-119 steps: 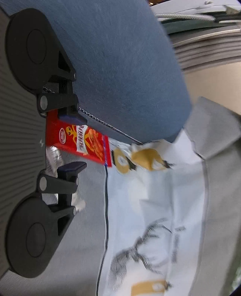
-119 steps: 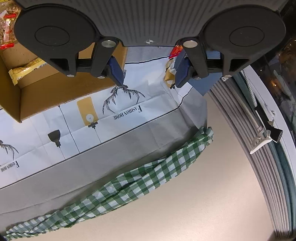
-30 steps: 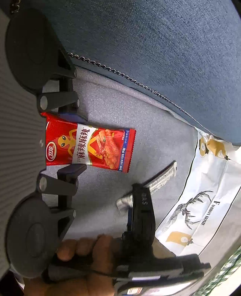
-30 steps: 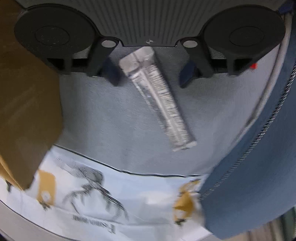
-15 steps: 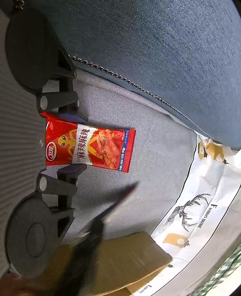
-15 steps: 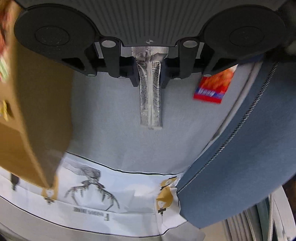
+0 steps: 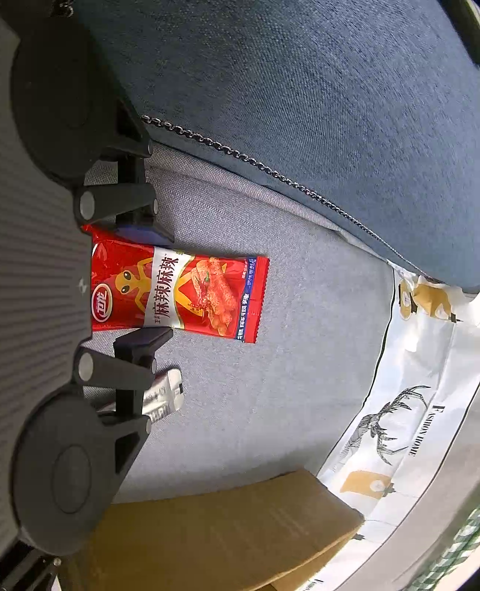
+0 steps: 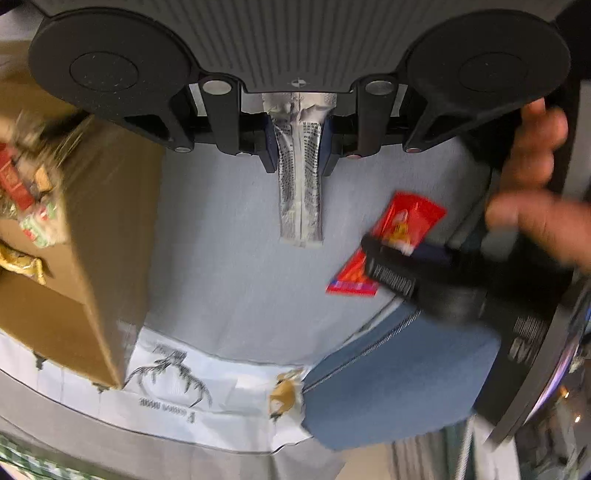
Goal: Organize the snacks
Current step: 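Grasp the silver stick pack with the right tool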
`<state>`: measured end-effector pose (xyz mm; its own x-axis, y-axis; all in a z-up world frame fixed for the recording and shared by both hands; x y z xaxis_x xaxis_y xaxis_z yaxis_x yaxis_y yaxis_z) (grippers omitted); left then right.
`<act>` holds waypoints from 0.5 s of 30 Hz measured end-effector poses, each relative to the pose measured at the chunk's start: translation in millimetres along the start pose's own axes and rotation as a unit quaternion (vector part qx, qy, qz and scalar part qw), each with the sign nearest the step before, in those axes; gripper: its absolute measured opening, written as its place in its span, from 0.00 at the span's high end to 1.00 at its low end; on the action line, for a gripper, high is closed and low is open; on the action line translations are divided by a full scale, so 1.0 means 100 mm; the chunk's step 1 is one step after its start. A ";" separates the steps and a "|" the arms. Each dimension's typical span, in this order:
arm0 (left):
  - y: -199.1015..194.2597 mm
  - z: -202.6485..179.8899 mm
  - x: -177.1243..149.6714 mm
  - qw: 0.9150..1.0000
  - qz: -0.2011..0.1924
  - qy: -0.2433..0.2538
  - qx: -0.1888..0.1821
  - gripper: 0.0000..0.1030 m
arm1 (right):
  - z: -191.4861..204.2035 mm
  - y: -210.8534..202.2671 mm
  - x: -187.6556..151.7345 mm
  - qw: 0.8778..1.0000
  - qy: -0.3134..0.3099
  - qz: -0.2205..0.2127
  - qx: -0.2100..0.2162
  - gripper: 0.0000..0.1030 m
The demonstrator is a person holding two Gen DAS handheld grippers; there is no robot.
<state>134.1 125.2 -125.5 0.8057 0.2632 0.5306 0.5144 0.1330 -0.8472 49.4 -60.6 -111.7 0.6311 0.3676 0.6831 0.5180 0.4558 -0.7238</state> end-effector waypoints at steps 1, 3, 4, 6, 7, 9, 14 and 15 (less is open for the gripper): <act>0.00 -0.01 0.00 1.000 0.000 0.003 0.001 0.49 | 0.02 0.02 -0.03 1.000 -0.003 0.002 0.003 0.72; 0.01 -0.04 -0.01 1.000 0.003 0.013 -0.002 0.49 | 0.06 0.06 -0.03 1.000 -0.011 0.002 0.014 0.70; 0.01 -0.06 -0.02 1.000 0.003 0.017 -0.004 0.49 | 0.07 0.07 -0.03 1.000 -0.016 -0.001 0.016 0.68; 0.01 -0.09 -0.02 1.000 0.003 0.025 -0.010 0.48 | 0.06 0.12 -0.02 1.000 -0.023 -0.006 0.015 0.57; 0.02 -0.10 -0.02 1.000 0.004 0.027 -0.012 0.47 | 0.05 0.13 0.00 1.000 -0.020 -0.009 0.016 0.55; 0.04 -0.13 -0.02 0.999 0.005 0.033 -0.014 0.40 | 0.02 0.18 0.02 1.000 -0.005 -0.011 0.024 0.51; 0.08 -0.23 -0.04 0.998 0.004 0.061 0.000 0.33 | -0.05 0.31 0.04 0.999 0.019 -0.006 0.036 0.50; 0.09 -0.24 -0.05 0.998 0.003 0.067 0.004 0.33 | -0.05 0.34 0.03 0.999 0.021 -0.002 0.037 0.50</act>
Point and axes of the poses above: each gripper's, at about its wrist camera, not at the fingertips, and y roughly the way its jaws point, z to its left, x to its top, the point moved 10 cm from there along y, roughly the way its jaws point, and after that the axes turned 6 degrees about x, right-handed, at the moved point
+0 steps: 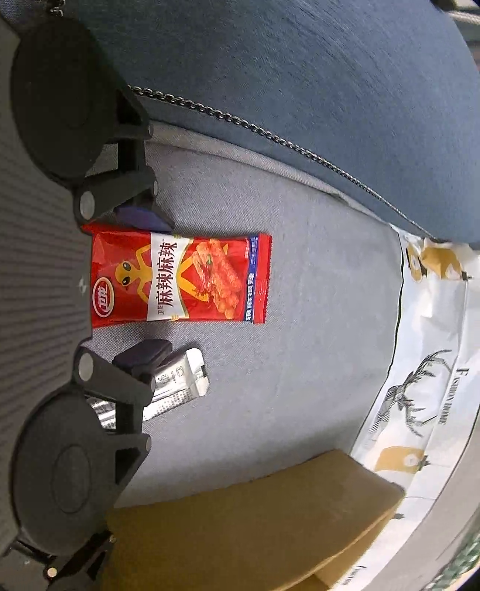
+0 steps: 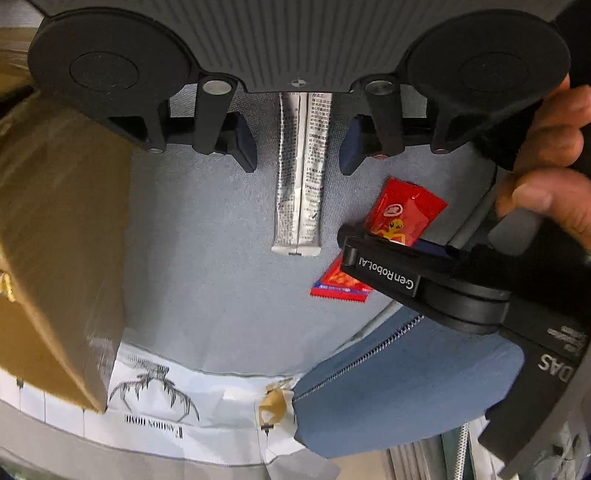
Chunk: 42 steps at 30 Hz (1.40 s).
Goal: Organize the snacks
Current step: 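Grasp the silver stick pack with the right tool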
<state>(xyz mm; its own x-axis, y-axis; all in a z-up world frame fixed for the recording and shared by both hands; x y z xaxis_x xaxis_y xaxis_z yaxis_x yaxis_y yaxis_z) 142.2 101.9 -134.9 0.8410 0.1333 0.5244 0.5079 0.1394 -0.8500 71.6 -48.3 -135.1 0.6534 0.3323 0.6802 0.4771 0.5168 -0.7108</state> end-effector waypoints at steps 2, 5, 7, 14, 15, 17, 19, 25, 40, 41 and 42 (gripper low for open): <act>0.01 -0.02 -0.01 1.000 -0.001 0.009 0.007 0.33 | -0.01 0.05 -0.02 1.000 0.001 0.004 -0.001 0.50; 0.02 -0.04 -0.01 1.000 -0.003 0.014 0.014 0.33 | 0.03 0.06 -0.02 1.000 -0.017 0.003 -0.004 0.66; 0.02 -0.03 0.00 1.000 -0.006 0.014 0.019 0.41 | 0.06 0.05 -0.01 1.000 -0.019 0.001 0.000 0.74; -0.02 -0.04 0.02 1.000 -0.018 0.015 0.017 0.50 | -0.01 -0.05 0.03 1.000 -0.007 -0.018 -0.014 0.77; -0.02 -0.04 0.02 1.000 -0.019 0.015 0.016 0.50 | -0.02 -0.05 0.02 1.000 -0.004 -0.015 -0.016 0.77; -0.04 -0.04 0.02 1.000 -0.021 0.015 0.014 0.50 | -0.06 -0.03 -0.03 1.000 0.003 -0.007 -0.022 0.77; -0.03 -0.04 0.01 1.000 -0.014 0.017 0.010 0.49 | -0.08 -0.02 -0.05 1.000 0.006 -0.004 -0.025 0.76; -0.02 -0.04 -0.02 1.000 -0.008 0.024 0.003 0.47 | -0.07 0.00 -0.07 1.000 -0.004 -0.002 -0.028 0.74; -0.12 -0.06 -0.02 0.999 -0.043 0.030 0.001 0.55 | -0.02 -0.02 -0.04 0.999 -0.010 -0.017 -0.038 0.78; -0.16 -0.05 -0.01 0.998 -0.052 0.029 -0.002 0.55 | -0.02 -0.05 -0.02 0.999 -0.011 -0.023 -0.039 0.79; -0.20 -0.05 -0.01 0.998 -0.061 0.026 -0.005 0.56 | -0.02 -0.08 0.00 0.999 -0.013 -0.029 -0.041 0.79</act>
Point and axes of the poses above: each gripper's, at about its wrist camera, not at the fingertips, and y roughly the way its jaws point, z to its left, x to its top, the point moved 10 cm from there along y, roughly the way its jaws point, and after that the axes turned 6 degrees about x, right-handed, at the moved point
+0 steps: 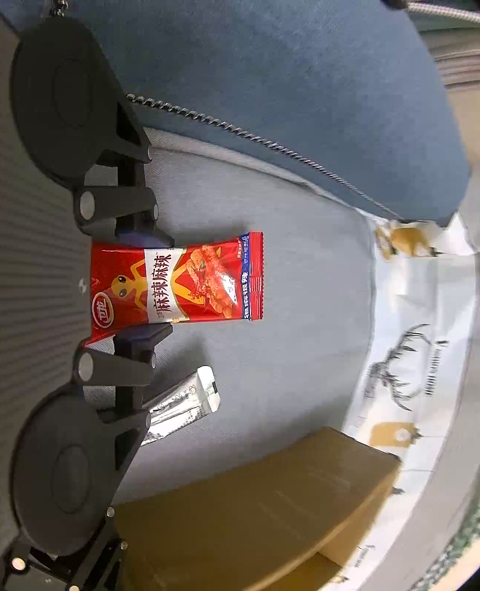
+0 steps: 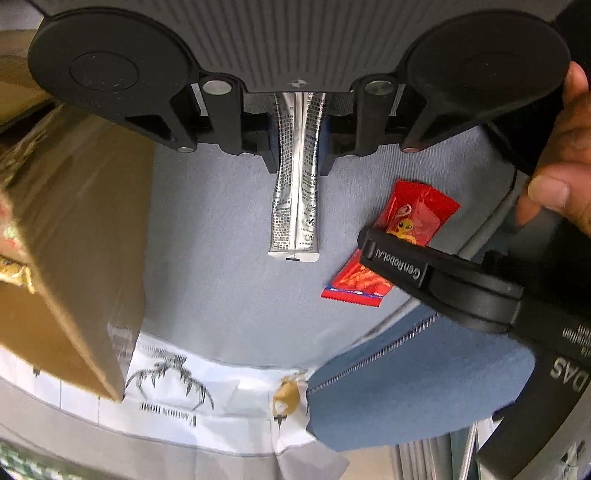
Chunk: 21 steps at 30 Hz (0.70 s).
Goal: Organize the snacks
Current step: 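Grasp the silver stick pack with the right tool, then lift both held snacks and carry them over the cardboard box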
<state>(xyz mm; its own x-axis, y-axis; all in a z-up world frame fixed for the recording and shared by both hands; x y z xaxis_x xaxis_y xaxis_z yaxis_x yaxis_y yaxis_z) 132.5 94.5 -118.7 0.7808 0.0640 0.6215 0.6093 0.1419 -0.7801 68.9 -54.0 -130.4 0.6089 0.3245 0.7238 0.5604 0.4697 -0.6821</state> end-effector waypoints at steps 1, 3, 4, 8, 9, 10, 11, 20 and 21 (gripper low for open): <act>-0.03 0.01 0.01 1.000 -0.007 -0.002 -0.002 0.56 | 0.00 -0.03 0.02 1.000 -0.002 -0.007 -0.002 0.80; -0.11 0.03 0.02 1.000 -0.021 -0.007 -0.006 0.57 | 0.01 -0.09 0.05 1.000 -0.006 -0.018 -0.003 0.81; -0.14 0.03 0.03 1.000 -0.028 -0.010 -0.008 0.57 | 0.01 -0.12 0.06 1.000 -0.009 -0.024 -0.005 0.81; -0.31 0.09 0.06 0.997 -0.061 -0.026 -0.025 0.57 | 0.06 -0.31 0.14 0.998 -0.028 -0.049 -0.011 0.81; -0.35 0.10 0.07 0.997 -0.068 -0.031 -0.031 0.57 | 0.08 -0.37 0.17 0.998 -0.032 -0.056 -0.012 0.81; -0.39 0.12 0.07 0.996 -0.075 -0.035 -0.037 0.57 | 0.08 -0.44 0.20 0.997 -0.036 -0.064 -0.013 0.81; -0.43 0.13 0.08 0.995 -0.082 -0.041 -0.045 0.58 | 0.08 -0.52 0.25 0.996 -0.038 -0.074 -0.013 0.81; -0.71 0.17 0.13 0.982 -0.131 -0.081 -0.111 0.58 | -0.23 -1.53 0.85 0.980 -0.009 -0.200 -0.023 0.81; -0.73 0.15 0.14 0.981 -0.134 -0.079 -0.114 0.58 | -0.30 -1.64 0.90 0.977 -0.006 -0.214 -0.026 0.81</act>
Point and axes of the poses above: each gripper's, at about its wrist camera, not at the fingertips, and y roughly the way its jaws point, z to its left, x to its top, the point moved 10 cm from there along y, roughly the way its jaws point, and after that the axes turned 6 degrees about x, right-handed, at the moved point
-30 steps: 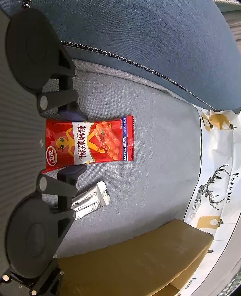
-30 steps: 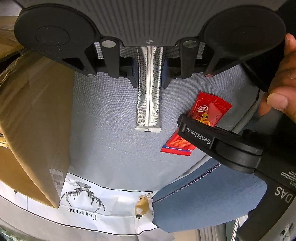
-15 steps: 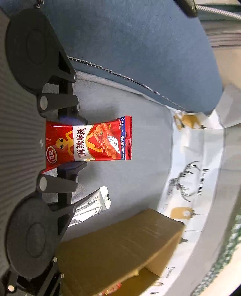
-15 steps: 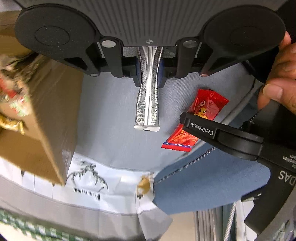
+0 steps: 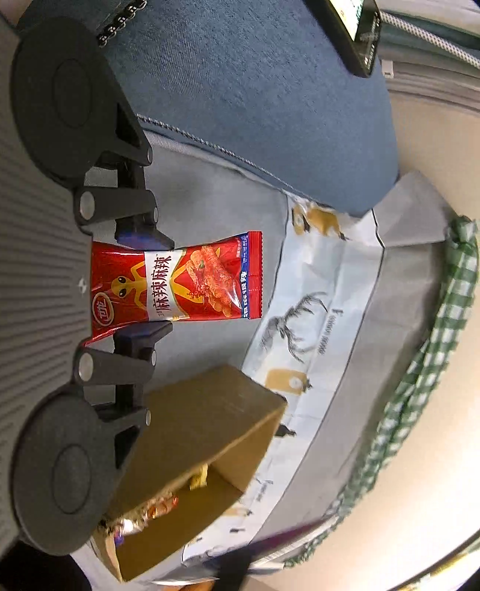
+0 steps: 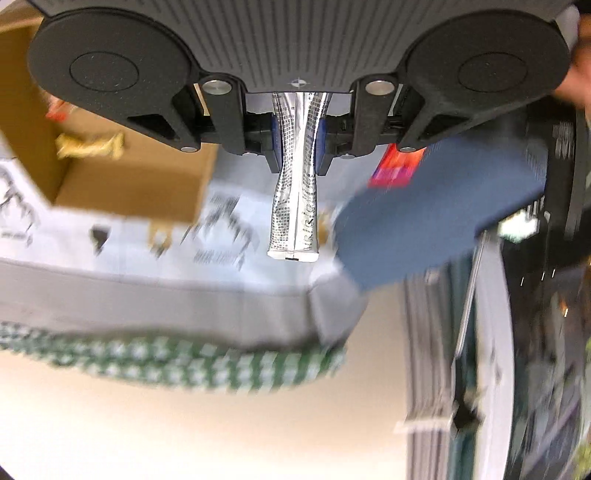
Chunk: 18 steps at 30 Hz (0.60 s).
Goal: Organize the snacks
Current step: 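Lift both held snacks and carry them over the cardboard box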
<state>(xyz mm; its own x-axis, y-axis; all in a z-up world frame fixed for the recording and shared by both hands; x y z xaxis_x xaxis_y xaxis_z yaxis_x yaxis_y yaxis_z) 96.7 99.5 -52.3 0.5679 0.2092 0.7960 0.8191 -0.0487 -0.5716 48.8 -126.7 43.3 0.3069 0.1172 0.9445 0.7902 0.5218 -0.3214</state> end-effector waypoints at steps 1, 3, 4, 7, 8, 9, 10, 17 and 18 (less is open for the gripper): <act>-0.01 -0.03 0.00 1.000 -0.001 0.004 -0.002 0.58 | -0.10 -0.06 0.08 1.000 0.002 -0.012 -0.004 0.81; -0.02 -0.09 -0.01 1.000 -0.001 0.012 -0.004 0.58 | -0.32 -0.16 0.15 0.999 0.001 -0.028 -0.019 0.81; -0.03 -0.11 -0.02 1.000 -0.002 0.016 -0.004 0.58 | -0.45 -0.19 0.15 0.999 0.002 -0.034 -0.032 0.81; -0.06 -0.19 -0.04 1.000 -0.003 0.021 -0.008 0.58 | -0.87 -0.25 -0.04 0.996 0.036 -0.034 -0.070 0.81; -0.07 -0.22 -0.05 1.000 -0.004 0.022 -0.010 0.58 | -0.97 -0.26 -0.13 0.995 0.049 -0.030 -0.079 0.81; -0.08 -0.26 -0.06 1.000 -0.005 0.023 -0.012 0.58 | -1.07 -0.26 -0.20 0.994 0.059 -0.024 -0.085 0.81; -0.09 -0.29 -0.07 1.000 -0.006 0.025 -0.013 0.58 | -1.16 -0.25 -0.27 0.993 0.068 -0.017 -0.090 0.81; -0.18 -0.48 -0.11 0.999 -0.013 0.035 -0.007 0.58 | -1.56 -0.27 -0.29 0.989 0.098 -0.039 -0.108 0.81; -0.20 -0.51 -0.11 0.999 -0.013 0.031 -0.009 0.58 | -1.59 -0.26 -0.32 0.988 0.104 -0.037 -0.109 0.81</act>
<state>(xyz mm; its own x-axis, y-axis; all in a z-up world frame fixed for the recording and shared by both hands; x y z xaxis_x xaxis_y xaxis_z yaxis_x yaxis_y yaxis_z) 78.5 48.8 -40.0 0.5495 0.1501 0.8219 0.8349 -0.0610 -0.5470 103.1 -278.4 10.4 0.3278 -0.1031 0.9391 0.9030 0.3263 -0.2794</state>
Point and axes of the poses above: each gripper's, at about its wrist camera, not at the fingertips, and y roughly the way its jaws point, z to its left, x to its top, the point moved 10 cm from there along y, roughly the way its jaws point, and after that the axes turned 6 degrees about x, right-handed, at the moved point
